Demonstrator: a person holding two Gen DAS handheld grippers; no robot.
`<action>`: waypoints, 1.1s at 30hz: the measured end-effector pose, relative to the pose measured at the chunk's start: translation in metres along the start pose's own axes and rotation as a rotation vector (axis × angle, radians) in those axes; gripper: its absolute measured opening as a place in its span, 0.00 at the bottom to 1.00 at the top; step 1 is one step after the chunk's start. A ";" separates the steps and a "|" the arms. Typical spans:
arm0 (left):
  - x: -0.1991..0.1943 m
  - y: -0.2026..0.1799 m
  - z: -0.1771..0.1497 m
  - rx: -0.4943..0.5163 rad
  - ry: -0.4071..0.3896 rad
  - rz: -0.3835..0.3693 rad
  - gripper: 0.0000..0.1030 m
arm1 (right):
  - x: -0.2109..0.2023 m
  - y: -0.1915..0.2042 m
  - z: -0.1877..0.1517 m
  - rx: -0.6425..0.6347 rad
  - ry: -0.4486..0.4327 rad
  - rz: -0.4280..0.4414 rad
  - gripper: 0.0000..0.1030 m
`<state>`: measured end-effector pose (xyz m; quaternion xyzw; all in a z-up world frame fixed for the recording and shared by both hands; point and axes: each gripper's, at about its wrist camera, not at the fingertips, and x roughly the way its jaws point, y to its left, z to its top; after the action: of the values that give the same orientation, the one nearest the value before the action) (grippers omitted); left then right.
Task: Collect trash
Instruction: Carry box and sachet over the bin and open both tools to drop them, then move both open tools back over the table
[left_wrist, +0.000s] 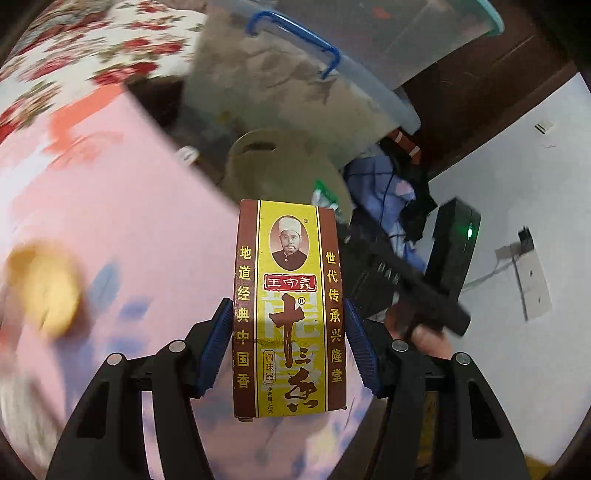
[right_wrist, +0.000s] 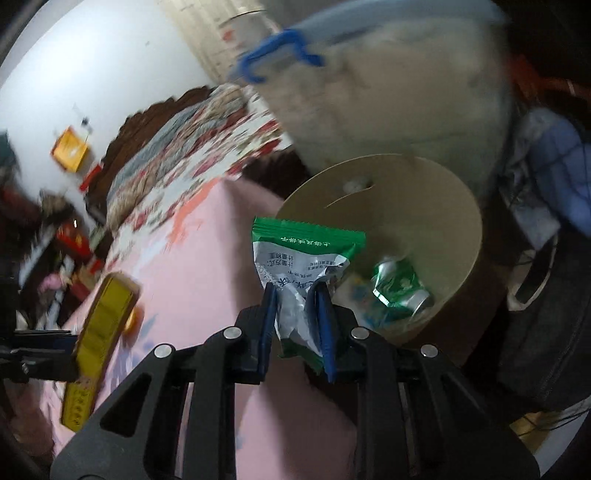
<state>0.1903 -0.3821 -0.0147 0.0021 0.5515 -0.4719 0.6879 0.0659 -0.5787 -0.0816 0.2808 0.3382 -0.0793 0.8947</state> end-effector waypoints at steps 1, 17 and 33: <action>0.011 -0.003 0.014 0.001 0.004 -0.005 0.55 | 0.003 -0.008 0.006 0.021 0.000 0.008 0.24; 0.070 -0.011 0.081 -0.049 -0.038 0.011 0.75 | -0.017 -0.049 0.020 0.196 -0.151 0.035 0.75; -0.060 0.024 -0.147 0.098 -0.196 0.300 0.75 | -0.022 0.083 -0.086 0.132 -0.047 0.233 0.75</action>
<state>0.0977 -0.2527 -0.0396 0.0718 0.4518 -0.3880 0.8001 0.0286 -0.4627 -0.0829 0.3746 0.2761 -0.0033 0.8851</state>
